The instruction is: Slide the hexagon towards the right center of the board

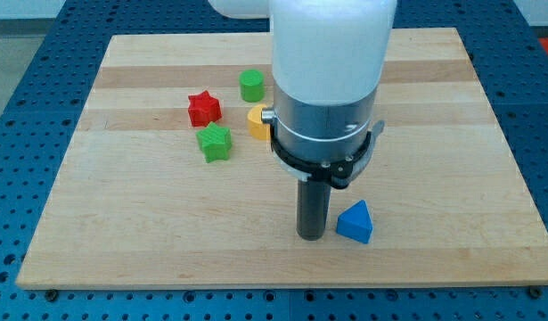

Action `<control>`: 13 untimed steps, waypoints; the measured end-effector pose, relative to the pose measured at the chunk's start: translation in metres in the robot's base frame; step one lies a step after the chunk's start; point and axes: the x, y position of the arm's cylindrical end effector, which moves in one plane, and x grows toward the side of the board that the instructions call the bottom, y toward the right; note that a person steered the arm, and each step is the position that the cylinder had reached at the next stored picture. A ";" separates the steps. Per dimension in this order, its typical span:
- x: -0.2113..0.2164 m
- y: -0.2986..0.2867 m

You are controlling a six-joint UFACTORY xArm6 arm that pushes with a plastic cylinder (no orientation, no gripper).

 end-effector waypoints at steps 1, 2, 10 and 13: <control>0.000 0.004; 0.000 0.051; -0.149 0.016; -0.140 0.023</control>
